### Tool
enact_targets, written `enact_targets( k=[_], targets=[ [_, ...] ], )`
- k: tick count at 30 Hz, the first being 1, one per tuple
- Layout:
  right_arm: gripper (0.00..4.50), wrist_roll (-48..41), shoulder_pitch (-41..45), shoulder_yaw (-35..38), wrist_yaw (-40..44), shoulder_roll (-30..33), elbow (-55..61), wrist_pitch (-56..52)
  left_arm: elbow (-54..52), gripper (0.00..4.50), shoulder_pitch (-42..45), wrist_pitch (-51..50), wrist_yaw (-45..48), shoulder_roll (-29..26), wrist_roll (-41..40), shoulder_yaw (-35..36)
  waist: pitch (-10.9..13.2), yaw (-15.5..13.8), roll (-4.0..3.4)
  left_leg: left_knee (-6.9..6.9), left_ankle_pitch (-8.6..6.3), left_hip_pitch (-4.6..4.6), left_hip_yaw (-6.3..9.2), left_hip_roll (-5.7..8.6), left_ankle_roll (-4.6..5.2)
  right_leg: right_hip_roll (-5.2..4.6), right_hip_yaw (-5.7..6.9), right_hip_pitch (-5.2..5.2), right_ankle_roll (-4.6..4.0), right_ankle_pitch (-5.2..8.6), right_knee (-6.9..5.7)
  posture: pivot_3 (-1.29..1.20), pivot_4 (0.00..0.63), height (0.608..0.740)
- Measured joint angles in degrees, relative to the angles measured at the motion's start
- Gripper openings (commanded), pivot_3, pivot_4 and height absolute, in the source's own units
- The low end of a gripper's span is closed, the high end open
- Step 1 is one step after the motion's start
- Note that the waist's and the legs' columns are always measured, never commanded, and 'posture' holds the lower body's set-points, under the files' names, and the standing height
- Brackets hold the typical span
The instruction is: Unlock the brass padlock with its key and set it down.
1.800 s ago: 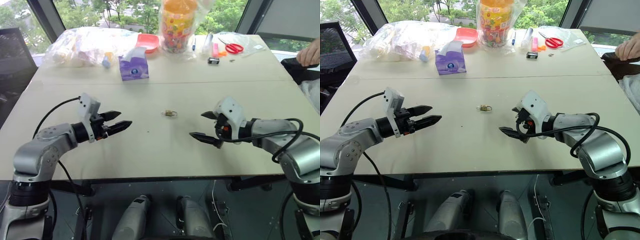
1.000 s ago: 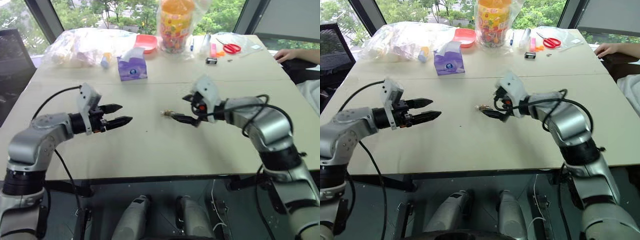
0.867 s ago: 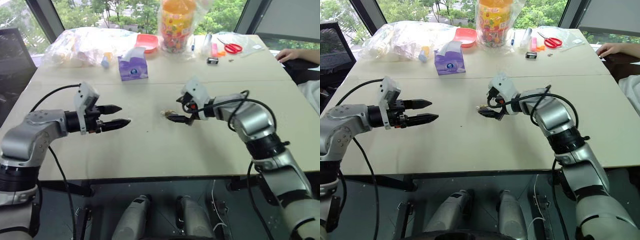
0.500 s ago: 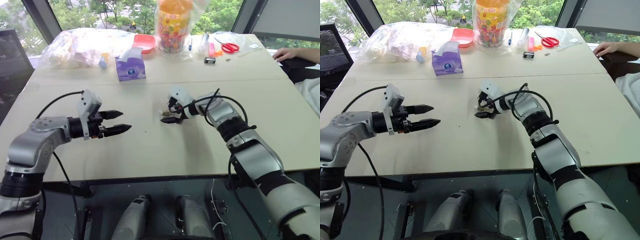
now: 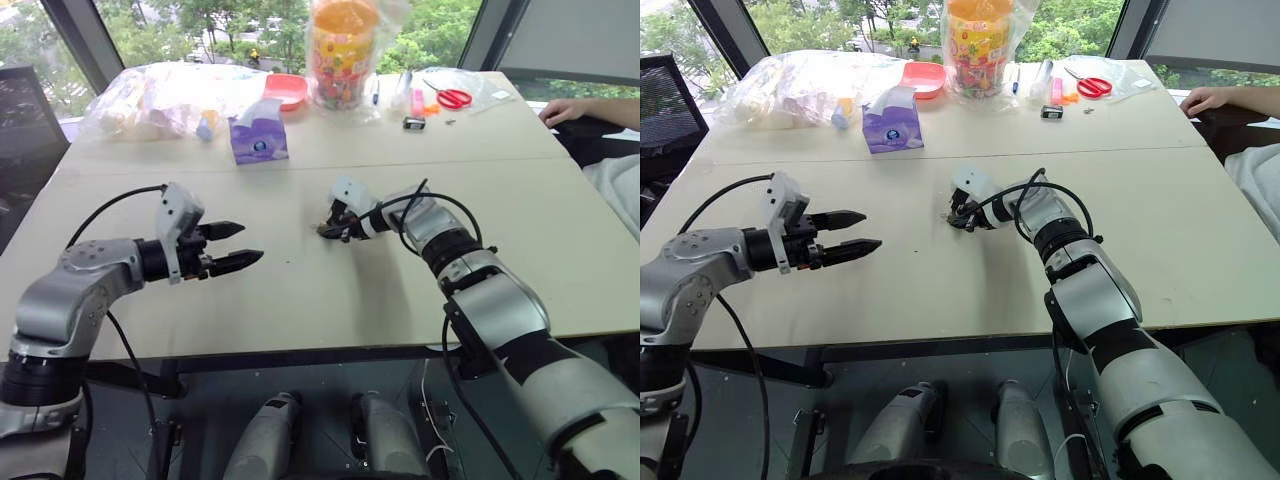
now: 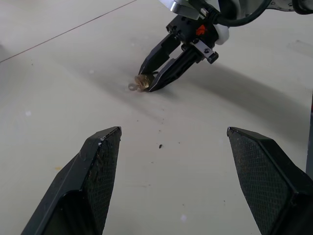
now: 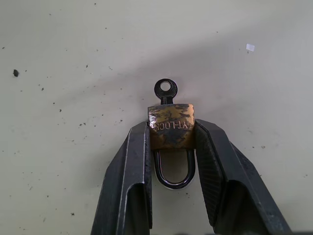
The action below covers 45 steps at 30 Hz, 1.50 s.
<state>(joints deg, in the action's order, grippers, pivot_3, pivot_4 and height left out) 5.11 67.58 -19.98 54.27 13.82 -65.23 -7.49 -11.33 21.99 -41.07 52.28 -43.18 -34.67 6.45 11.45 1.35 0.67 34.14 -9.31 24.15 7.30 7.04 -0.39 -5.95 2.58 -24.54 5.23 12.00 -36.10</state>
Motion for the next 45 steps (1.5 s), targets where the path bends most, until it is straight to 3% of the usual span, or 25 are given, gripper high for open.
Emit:
enact_targets(
  k=[4, 10, 13, 15, 17, 26, 40, 43, 45],
  targets=[
    [0.69, 2.4, -3.4, 0.0, -3.7, 1.2, 7.1, 7.8, 5.3, 3.64, 4.2, -0.8, -0.7, 4.8, -2.4, 1.2, 0.0, -0.2, 0.0, 0.0, 0.02, 0.07, -0.05, 0.0, -0.02, 0.01, -0.06, -0.1, 0.0, -0.01, 0.0, 0.0, 0.15, 0.74],
    [0.69, 2.4, -13.1, 2.6, -5.8, 5.1, 38.7, 11.7, 12.6, 3.64, 12.9, -4.5, -2.4, 10.8, -7.3, 3.4, 0.0, -0.1, 0.02, -0.05, 0.11, 0.26, -0.13, -0.02, 0.07, 0.02, -0.17, -0.33, 0.02, -0.02, -0.02, 0.0, 0.15, 0.74],
    [0.69, 2.5, -16.8, 3.5, -6.8, 6.3, 49.6, 8.7, 18.3, 2.74, 17.0, -4.5, -1.5, 11.9, -7.2, 3.4, 0.0, -0.3, 0.03, -0.03, 0.12, 0.24, -0.17, -0.03, 0.08, 0.04, -0.19, -0.31, 0.01, -0.02, -0.03, 0.0, 0.15, 0.74],
    [0.69, 2.5, -17.7, 3.6, -7.4, 6.4, 53.5, 6.7, 21.5, 1.88, 18.6, -4.3, -0.2, 12.2, -6.7, 3.1, 0.0, -0.2, 0.03, -0.01, 0.13, 0.23, -0.23, -0.05, 0.08, 0.04, -0.22, -0.31, -0.03, -0.05, -0.03, 0.0, 0.15, 0.74],
    [0.69, 2.6, -17.9, 3.6, -7.9, 6.4, 55.5, 5.2, 23.4, 1.08, 19.5, -3.4, 0.8, 12.2, -5.7, 2.0, 0.0, -0.2, 0.03, 0.0, 0.13, 0.22, -0.26, -0.08, 0.08, 0.04, -0.23, -0.31, -0.05, -0.07, -0.03, 0.0, 0.15, 0.74],
    [0.69, 2.6, -18.1, 3.5, -9.1, 6.5, 59.6, 1.7, 28.5, 1.08, 23.4, -2.3, 4.2, 13.0, -3.4, 1.0, 0.0, -0.3, 0.04, -0.01, 0.14, 0.24, -0.29, -0.09, 0.09, 0.04, -0.24, -0.31, -0.05, -0.07, 0.0, 0.0, 0.15, 0.74],
    [0.69, 2.8, -18.3, 2.7, -9.1, 6.5, 59.1, 1.7, 24.7, 1.08, 22.5, -4.7, 6.1, 12.1, -4.6, 1.3, 0.0, -0.3, 0.04, -0.01, 0.14, 0.23, -0.3, -0.1, 0.09, 0.05, -0.24, -0.31, -0.05, -0.07, 0.0, 0.0, 0.15, 0.74],
    [0.69, 2.8, -18.3, 2.4, -9.1, 6.5, 59.1, 1.7, 24.7, 0.24, 22.5, -4.7, 6.0, 12.1, -4.5, 1.3, 0.0, -0.3, 0.04, 0.0, 0.14, 0.23, -0.3, -0.1, 0.09, 0.05, -0.24, -0.31, -0.06, -0.07, -0.01, 0.0, 0.15, 0.74],
    [0.69, 2.8, -18.4, 2.3, -9.1, 6.5, 59.2, 2.0, 24.9, 0.04, 22.5, -4.7, 5.7, 12.1, -4.5, 1.5, 0.0, -0.3, 0.04, 0.0, 0.14, 0.23, -0.3, -0.1, 0.09, 0.05, -0.24, -0.31, -0.06, -0.07, 0.0, 0.0, 0.15, 0.74]
  ],
)
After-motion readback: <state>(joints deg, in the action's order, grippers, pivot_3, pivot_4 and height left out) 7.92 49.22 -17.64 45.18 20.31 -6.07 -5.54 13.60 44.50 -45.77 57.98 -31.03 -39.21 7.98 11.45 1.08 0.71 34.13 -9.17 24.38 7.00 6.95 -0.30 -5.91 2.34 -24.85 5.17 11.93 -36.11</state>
